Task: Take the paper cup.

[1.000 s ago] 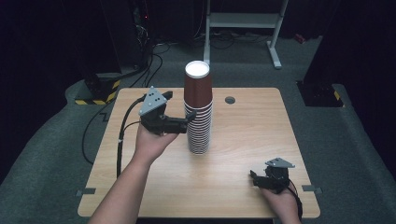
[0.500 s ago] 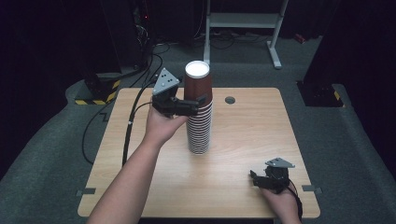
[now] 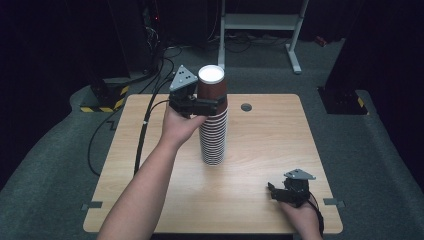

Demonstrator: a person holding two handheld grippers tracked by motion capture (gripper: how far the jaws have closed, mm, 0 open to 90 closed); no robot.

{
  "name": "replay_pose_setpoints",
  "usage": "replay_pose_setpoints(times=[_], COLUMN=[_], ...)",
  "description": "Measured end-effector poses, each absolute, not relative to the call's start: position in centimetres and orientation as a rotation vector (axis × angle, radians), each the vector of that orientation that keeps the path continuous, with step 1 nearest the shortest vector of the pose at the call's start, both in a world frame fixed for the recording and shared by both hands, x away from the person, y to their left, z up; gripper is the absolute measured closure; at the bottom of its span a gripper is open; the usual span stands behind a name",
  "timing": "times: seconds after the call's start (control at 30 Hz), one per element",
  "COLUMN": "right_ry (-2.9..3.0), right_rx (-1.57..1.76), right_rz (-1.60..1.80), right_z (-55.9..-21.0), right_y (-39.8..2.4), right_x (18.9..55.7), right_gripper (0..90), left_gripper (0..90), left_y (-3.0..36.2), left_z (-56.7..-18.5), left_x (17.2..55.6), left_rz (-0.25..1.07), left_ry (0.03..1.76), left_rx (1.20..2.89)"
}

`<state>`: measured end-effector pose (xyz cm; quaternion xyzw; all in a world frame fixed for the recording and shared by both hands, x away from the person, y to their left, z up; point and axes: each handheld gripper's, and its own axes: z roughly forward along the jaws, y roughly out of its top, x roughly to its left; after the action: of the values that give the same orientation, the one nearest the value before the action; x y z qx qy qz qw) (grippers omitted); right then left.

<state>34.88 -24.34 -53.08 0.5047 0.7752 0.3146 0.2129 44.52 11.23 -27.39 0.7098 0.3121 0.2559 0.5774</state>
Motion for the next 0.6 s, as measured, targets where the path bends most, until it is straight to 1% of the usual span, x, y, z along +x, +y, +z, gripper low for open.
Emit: replay_pose_setpoints(times=[0.27, 0.43, 0.6], right_ry=[2.152, 2.152, 2.153], right_rx=[1.401, 1.401, 1.400], right_rz=[0.874, 0.874, 0.875], right_z=[-53.08, -53.08, -53.08], right_y=[-24.33, -24.33, -24.33], right_x=[34.89, 34.87, 34.88], right_gripper=[13.2, 13.2, 13.3], left_gripper=[3.2, 15.3, 17.0], left_y=[10.81, 10.91, 11.01], left_z=[-27.72, -27.84, -28.00], left_x=[44.55, 44.60, 44.59], left_rz=[0.590, 0.596, 0.599], left_ry=[0.710, 0.700, 0.700], left_rx=[1.648, 1.620, 1.603])
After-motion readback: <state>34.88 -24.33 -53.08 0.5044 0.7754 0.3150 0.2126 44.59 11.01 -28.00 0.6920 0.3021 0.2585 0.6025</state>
